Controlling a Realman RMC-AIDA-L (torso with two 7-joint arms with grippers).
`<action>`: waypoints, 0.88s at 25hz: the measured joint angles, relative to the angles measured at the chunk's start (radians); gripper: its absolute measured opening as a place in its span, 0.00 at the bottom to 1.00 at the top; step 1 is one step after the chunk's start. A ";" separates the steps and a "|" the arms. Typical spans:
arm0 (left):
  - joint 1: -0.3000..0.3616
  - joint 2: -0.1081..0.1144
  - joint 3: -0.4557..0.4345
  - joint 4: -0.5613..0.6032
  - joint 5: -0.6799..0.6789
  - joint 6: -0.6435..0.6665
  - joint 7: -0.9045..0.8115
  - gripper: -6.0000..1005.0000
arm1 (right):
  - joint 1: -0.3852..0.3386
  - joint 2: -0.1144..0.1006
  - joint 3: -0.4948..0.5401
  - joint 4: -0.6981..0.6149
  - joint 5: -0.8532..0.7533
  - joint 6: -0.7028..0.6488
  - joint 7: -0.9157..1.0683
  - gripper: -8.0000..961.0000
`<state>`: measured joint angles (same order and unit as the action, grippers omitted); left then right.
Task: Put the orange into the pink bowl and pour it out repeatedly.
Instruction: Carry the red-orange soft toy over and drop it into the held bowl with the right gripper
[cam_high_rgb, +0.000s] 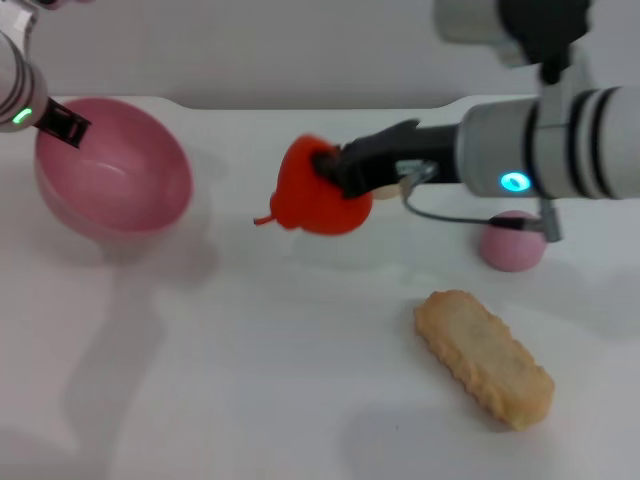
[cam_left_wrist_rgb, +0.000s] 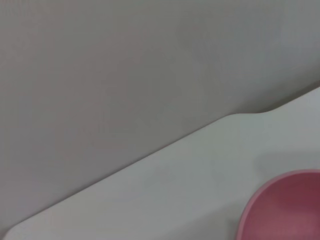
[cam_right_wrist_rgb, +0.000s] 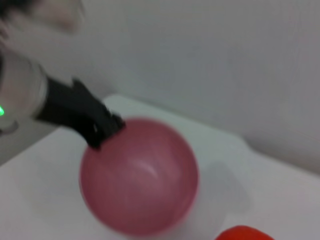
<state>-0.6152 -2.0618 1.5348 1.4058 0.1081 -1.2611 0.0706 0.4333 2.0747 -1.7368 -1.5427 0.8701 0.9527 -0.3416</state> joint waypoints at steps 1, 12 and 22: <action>0.000 0.000 0.000 0.000 0.000 0.000 0.000 0.05 | -0.021 0.002 0.005 -0.053 -0.020 0.013 0.008 0.06; -0.046 -0.005 0.168 0.005 -0.204 0.002 0.017 0.05 | -0.070 0.003 0.050 -0.259 -0.086 0.055 0.034 0.06; -0.077 -0.009 0.201 0.020 -0.294 0.016 0.013 0.05 | -0.066 0.001 0.050 -0.197 -0.089 0.041 0.026 0.12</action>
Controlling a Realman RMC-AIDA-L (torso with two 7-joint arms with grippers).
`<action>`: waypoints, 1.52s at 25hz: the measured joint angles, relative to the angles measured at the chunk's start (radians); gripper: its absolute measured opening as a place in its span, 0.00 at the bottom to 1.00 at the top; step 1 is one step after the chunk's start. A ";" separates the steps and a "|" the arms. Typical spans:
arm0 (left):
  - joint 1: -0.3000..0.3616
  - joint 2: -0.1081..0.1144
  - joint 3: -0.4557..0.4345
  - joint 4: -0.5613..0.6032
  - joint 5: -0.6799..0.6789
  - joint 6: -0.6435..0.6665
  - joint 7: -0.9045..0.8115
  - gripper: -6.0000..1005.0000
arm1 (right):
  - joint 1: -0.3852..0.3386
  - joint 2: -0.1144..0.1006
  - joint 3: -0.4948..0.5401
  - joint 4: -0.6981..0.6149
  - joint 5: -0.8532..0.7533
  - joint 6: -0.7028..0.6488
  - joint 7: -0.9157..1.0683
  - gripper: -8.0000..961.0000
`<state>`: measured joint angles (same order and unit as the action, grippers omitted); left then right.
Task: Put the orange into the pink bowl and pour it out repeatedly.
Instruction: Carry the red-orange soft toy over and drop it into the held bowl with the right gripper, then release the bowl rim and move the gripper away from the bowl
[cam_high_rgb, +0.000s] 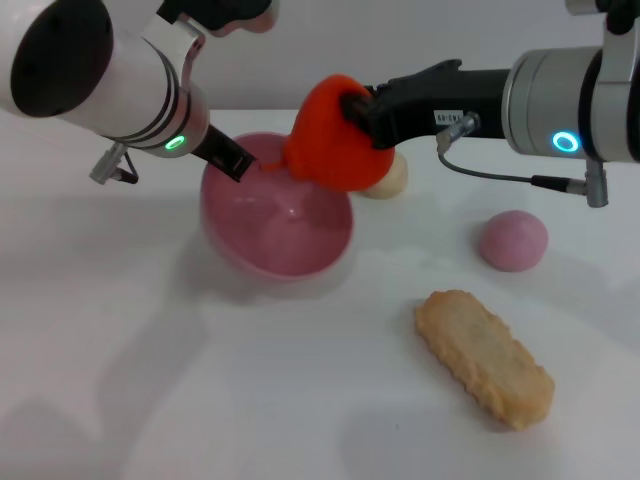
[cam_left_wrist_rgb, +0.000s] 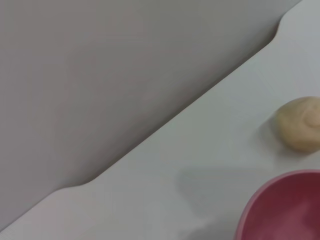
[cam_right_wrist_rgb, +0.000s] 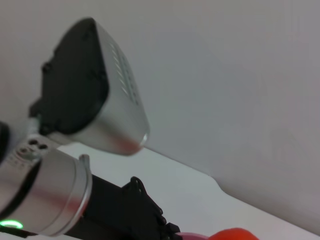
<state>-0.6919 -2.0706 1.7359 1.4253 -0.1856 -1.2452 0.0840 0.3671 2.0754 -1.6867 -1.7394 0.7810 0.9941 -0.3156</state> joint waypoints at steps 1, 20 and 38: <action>0.000 0.000 0.000 0.000 0.000 0.000 0.000 0.05 | 0.001 0.000 0.000 0.009 0.001 -0.005 -0.003 0.12; -0.013 0.002 0.022 0.011 -0.096 0.068 0.010 0.05 | 0.010 0.001 -0.044 0.094 0.013 -0.110 -0.087 0.23; -0.032 0.000 0.020 -0.095 -0.203 0.076 0.024 0.05 | -0.289 0.008 -0.164 0.405 -0.140 -1.433 -0.386 0.62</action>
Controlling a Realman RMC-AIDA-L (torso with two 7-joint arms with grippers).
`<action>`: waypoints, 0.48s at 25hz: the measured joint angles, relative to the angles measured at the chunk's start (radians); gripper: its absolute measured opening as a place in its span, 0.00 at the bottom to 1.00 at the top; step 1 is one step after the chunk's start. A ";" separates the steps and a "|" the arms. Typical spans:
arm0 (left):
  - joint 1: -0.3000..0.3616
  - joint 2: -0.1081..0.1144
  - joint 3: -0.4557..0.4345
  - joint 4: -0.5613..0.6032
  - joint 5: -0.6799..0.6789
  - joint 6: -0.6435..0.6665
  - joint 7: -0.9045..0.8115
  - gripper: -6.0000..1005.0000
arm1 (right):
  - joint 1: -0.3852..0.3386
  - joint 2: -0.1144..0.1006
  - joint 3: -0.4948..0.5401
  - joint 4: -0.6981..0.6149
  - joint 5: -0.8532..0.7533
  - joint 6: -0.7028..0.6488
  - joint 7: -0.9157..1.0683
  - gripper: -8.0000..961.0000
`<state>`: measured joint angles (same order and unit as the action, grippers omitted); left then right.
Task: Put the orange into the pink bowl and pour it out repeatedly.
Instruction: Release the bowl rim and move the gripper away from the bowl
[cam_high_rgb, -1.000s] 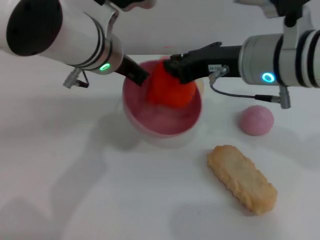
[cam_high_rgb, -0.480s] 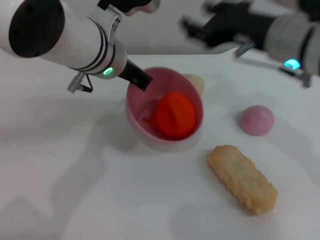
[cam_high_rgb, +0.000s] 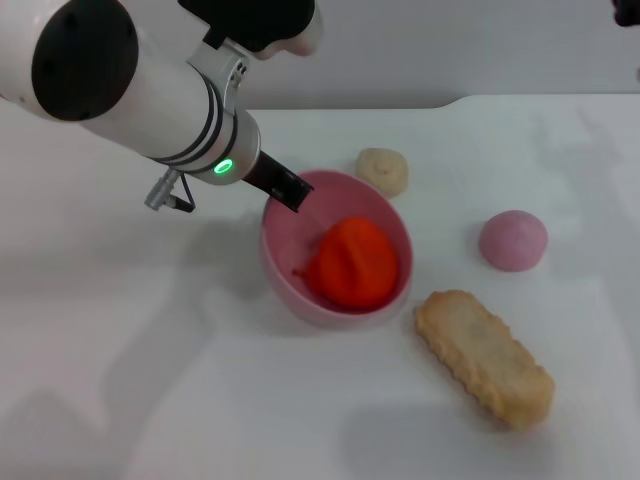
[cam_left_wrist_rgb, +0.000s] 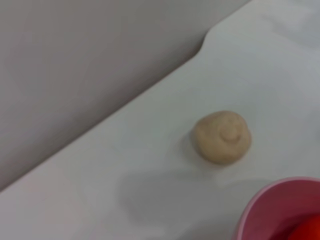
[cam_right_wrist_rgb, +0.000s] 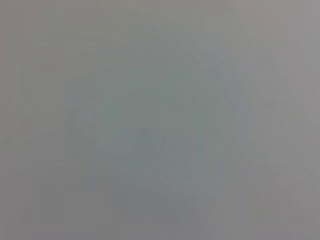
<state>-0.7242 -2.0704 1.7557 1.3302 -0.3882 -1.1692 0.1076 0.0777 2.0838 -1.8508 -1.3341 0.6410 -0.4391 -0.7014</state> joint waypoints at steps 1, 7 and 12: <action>0.000 0.000 0.000 0.000 0.000 0.000 0.000 0.05 | -0.008 0.000 -0.016 0.021 -0.001 -0.066 0.003 0.62; -0.001 0.000 -0.006 -0.013 -0.082 0.019 -0.001 0.05 | -0.038 0.002 -0.049 0.069 0.016 -0.132 0.033 0.62; -0.013 0.000 -0.021 -0.064 -0.120 0.048 -0.005 0.05 | -0.038 -0.001 -0.054 0.092 0.020 -0.122 0.073 0.63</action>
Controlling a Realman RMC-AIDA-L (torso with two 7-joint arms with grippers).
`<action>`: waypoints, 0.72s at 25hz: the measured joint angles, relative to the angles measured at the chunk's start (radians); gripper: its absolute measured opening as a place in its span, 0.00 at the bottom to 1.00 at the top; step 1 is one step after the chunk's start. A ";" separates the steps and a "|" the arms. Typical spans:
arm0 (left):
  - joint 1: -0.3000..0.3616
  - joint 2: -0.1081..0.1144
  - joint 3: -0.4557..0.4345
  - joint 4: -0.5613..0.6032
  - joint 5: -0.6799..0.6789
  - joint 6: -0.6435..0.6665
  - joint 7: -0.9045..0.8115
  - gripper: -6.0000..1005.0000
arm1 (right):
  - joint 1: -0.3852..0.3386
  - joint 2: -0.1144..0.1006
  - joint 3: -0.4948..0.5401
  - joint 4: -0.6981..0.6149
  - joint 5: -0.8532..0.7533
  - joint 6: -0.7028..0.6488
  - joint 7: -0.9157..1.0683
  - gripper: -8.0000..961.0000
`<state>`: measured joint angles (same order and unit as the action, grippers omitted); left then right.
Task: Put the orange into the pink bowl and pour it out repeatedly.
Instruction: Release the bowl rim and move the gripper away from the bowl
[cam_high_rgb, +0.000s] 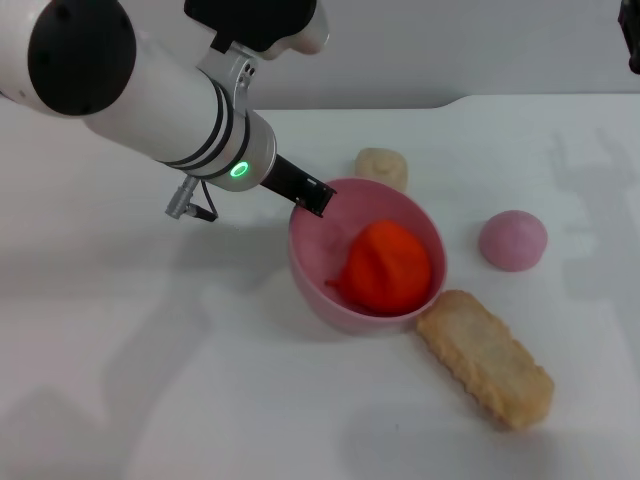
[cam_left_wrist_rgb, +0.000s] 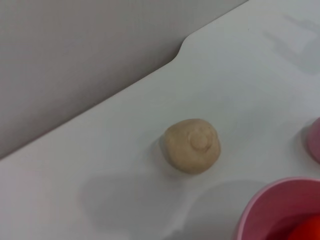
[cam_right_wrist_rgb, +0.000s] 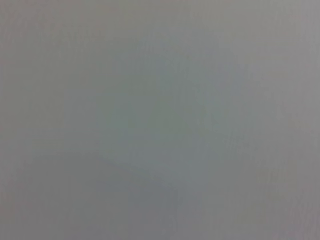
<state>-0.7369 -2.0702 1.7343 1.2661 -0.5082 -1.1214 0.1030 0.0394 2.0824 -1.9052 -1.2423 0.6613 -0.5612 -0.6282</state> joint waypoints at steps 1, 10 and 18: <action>-0.001 0.000 -0.003 -0.009 -0.009 0.006 0.001 0.05 | 0.000 0.000 0.000 0.002 0.000 0.002 0.001 0.63; -0.001 0.002 -0.015 -0.099 -0.041 0.080 0.005 0.08 | 0.005 -0.002 0.010 0.013 0.000 0.031 0.007 0.63; 0.013 0.004 -0.008 -0.127 -0.041 0.117 0.004 0.10 | 0.027 -0.007 0.020 0.040 0.014 0.039 0.034 0.64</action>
<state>-0.7237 -2.0664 1.7267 1.1390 -0.5492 -1.0045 0.1074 0.0660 2.0758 -1.8857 -1.2024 0.6752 -0.5220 -0.5942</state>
